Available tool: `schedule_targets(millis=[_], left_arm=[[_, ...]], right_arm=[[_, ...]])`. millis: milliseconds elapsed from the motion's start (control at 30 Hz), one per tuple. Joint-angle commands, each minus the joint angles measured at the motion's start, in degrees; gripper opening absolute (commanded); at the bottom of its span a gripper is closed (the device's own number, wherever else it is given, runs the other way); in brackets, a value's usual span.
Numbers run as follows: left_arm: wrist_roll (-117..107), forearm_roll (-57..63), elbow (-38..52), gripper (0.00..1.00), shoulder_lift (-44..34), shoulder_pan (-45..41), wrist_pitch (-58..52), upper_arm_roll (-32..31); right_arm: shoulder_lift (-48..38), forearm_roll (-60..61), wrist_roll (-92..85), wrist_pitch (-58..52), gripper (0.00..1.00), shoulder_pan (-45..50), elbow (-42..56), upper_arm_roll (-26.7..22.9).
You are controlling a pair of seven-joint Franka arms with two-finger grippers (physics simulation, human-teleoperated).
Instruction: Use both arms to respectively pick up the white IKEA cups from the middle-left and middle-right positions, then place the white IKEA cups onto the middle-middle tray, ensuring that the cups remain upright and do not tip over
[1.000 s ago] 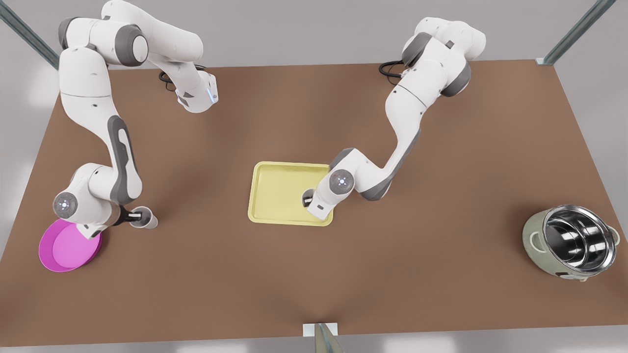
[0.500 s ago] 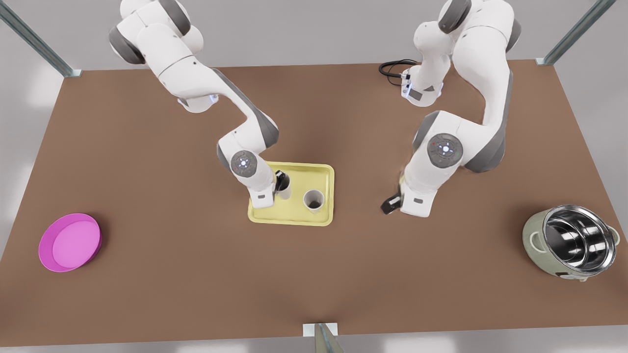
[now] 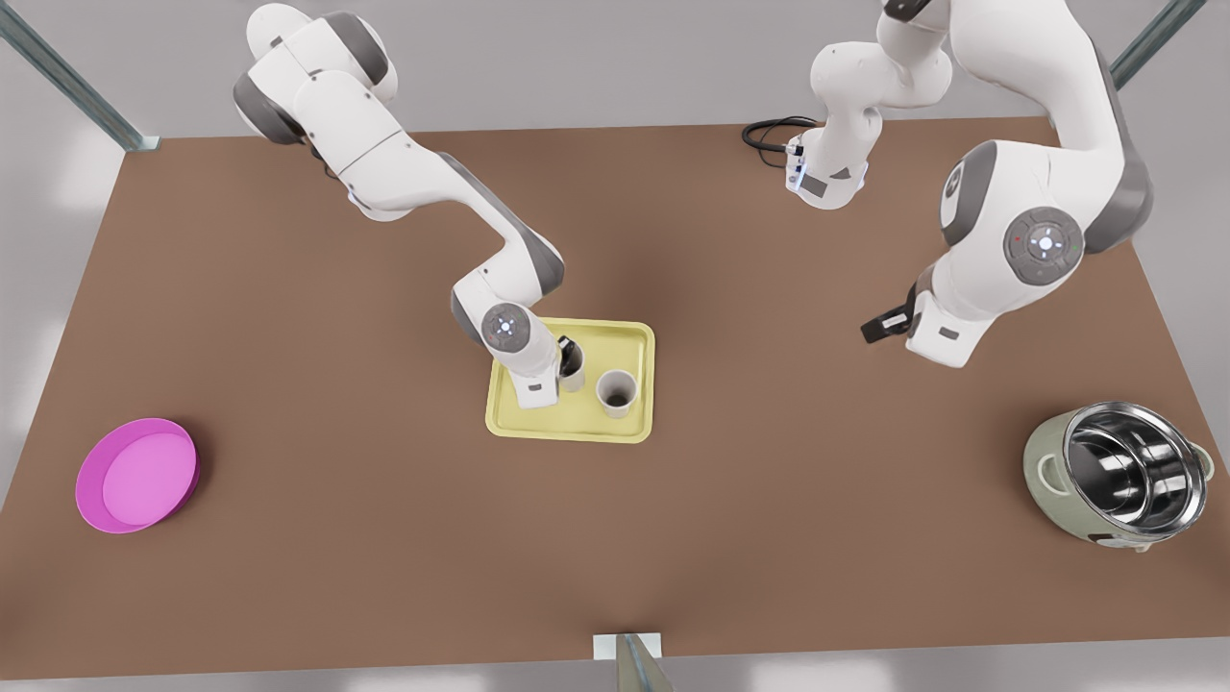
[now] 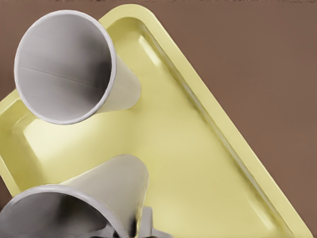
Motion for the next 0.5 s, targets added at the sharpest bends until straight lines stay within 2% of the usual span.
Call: schedule_targets(millis=[0, 33, 400, 467], left_arm=[[20.2, -0.3, 0.0, 1.00, -0.6, 0.0, -2.9, 0.0], [20.2, -0.3, -0.1, 1.00, -0.6, 0.0, -2.9, 0.0], [20.2, -0.3, -0.3, 1.00, -0.6, 0.0, -2.9, -0.5], [20.2, -0.3, -0.3, 1.00, -0.6, 0.0, -2.9, -0.5]], right_arm=[[0.3, -0.1, 1.5, 0.5, 0.67, -0.1, 0.4, 0.0], [0.6, -0.1, 1.6, 0.5, 1.00, -0.1, 0.4, 0.0], [-0.9, -0.3, 0.8, -1.6, 1.00, -1.1, 0.7, 0.1], [-2.8, 0.3, 1.7, -18.8, 1.00, -2.2, 8.9, 0.2]])
